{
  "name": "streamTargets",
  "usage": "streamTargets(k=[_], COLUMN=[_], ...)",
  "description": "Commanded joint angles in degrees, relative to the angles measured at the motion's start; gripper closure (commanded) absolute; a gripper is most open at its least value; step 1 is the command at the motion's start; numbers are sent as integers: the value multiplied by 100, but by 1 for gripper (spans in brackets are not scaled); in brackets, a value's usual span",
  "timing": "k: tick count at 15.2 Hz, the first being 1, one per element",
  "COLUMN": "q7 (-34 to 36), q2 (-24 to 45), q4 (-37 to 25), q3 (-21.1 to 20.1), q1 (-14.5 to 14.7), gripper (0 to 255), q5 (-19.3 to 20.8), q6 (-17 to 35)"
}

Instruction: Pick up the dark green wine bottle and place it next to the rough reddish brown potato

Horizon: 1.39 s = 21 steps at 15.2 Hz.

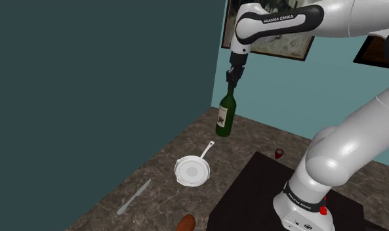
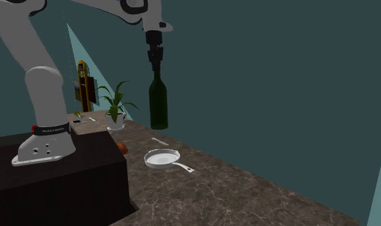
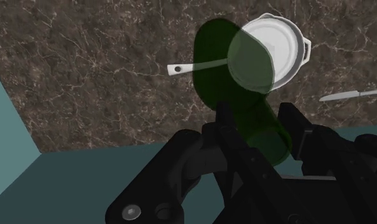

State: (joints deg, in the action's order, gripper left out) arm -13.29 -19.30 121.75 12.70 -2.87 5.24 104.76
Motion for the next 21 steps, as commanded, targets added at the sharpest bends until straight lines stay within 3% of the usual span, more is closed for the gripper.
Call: streamTargets(k=[1,11,21], q7=[262,1481,2640], q2=[-233,-827,-820], q4=[56,-207,-931], q3=[-192,-1148,-2038], q1=[78,491,852], gripper=[255,255,255], q5=[-11,-323,-706], q6=[-192,-1107,-1835])
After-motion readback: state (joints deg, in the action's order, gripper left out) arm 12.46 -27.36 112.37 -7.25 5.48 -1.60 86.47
